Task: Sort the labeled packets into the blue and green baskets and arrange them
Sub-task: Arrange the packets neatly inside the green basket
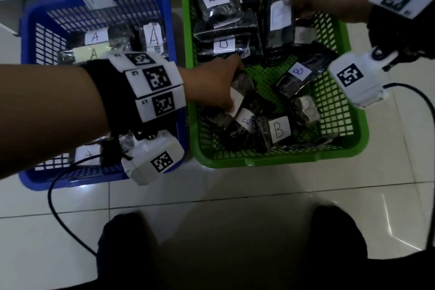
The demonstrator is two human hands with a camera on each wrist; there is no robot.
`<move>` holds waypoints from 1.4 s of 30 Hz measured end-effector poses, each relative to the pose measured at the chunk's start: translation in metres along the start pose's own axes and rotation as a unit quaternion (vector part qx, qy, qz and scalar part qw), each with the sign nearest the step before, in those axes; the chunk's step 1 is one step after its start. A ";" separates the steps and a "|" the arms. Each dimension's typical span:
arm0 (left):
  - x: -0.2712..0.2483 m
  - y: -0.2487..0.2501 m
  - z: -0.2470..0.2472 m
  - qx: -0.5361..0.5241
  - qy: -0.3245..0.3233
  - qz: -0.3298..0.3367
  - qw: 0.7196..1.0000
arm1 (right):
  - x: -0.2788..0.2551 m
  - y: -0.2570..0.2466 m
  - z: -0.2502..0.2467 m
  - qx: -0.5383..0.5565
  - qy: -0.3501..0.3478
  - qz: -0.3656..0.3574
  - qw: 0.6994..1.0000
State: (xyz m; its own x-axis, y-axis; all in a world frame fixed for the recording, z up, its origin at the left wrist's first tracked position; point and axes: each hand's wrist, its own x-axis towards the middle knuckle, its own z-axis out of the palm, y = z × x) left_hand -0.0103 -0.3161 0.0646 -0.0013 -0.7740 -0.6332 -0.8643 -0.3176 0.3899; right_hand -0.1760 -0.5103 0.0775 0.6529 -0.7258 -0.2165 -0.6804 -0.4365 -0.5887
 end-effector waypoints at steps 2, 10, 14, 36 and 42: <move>0.002 0.000 -0.002 -0.030 0.021 0.015 0.999 | -0.001 -0.034 0.026 -0.103 0.026 -0.010 0.994; 0.013 -0.002 -0.016 -0.368 0.023 0.034 0.929 | -0.018 -0.031 0.041 -0.069 0.047 -0.100 0.991; 0.018 -0.002 -0.018 -0.233 0.030 0.092 0.968 | -0.043 -0.042 0.053 -0.039 -0.057 -0.128 0.989; 0.015 -0.016 0.013 0.427 0.092 0.211 0.874 | -0.055 -0.008 0.063 -0.141 -0.061 -0.182 0.971; 0.017 -0.009 0.013 0.448 0.039 0.171 0.877 | -0.065 -0.014 0.075 -0.189 -0.204 -0.173 0.945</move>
State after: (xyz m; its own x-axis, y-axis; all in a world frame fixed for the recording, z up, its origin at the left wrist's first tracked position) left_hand -0.0087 -0.3192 0.0417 -0.3339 -0.7863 -0.5198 -0.8682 0.4713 -0.1552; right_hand -0.1840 -0.4176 0.0413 0.8794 -0.2735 -0.3898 -0.4231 -0.8244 -0.3761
